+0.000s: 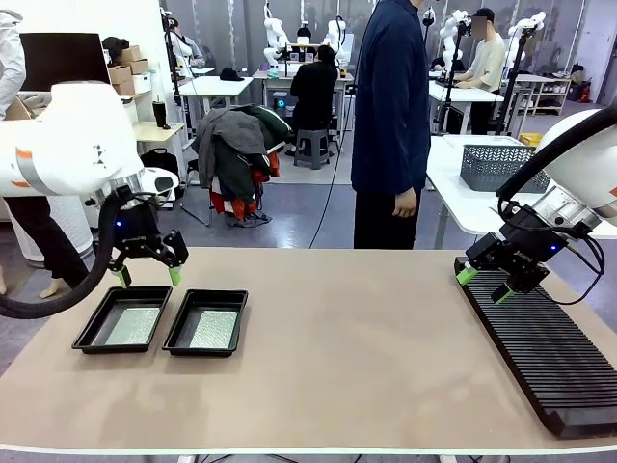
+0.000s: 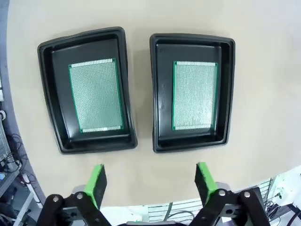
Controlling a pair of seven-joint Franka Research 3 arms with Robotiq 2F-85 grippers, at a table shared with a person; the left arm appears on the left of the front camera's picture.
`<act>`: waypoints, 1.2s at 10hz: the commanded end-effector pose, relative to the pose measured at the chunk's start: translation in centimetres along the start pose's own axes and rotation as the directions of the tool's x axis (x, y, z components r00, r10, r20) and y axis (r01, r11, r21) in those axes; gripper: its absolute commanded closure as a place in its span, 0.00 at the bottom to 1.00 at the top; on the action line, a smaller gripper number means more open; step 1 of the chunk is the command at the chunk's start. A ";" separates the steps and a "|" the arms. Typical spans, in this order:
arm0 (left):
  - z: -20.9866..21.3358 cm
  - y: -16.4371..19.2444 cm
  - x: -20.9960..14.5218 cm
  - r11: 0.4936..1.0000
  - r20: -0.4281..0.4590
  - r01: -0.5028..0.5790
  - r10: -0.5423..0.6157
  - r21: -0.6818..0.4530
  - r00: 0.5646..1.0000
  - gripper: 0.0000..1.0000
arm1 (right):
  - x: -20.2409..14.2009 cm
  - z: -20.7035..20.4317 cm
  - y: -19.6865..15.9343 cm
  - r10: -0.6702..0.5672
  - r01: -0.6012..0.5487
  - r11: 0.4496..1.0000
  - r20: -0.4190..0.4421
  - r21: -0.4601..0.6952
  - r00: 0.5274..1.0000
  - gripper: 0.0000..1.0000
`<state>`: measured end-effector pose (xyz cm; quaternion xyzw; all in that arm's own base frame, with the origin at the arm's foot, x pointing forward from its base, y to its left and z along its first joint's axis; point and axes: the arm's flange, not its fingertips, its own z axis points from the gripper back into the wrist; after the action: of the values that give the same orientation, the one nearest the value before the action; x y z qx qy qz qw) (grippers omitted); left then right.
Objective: Inspect and transfer BCBs to ESD trays.
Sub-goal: Pick up the ESD tray and place it on the left side of the table.
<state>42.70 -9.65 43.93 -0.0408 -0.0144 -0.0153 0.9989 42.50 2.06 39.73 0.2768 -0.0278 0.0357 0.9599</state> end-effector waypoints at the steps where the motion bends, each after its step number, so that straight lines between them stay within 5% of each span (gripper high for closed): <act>1: 0.6 -0.3 -0.8 1.000 -0.004 -0.004 0.004 0.030 1.000 0.00 | 0.1 -0.1 0.2 -0.021 0.021 1.000 0.009 -0.003 1.000 0.00; 12: 1.1 -0.3 -0.6 1.000 0.005 0.009 -0.009 0.004 1.000 0.00 | 0.1 -0.1 0.2 -0.021 0.021 1.000 0.009 -0.003 1.000 0.00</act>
<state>41.99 -9.96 45.22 -0.0384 -0.0161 -0.0211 0.9989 42.50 2.06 39.73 0.2768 -0.0278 0.0357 0.9599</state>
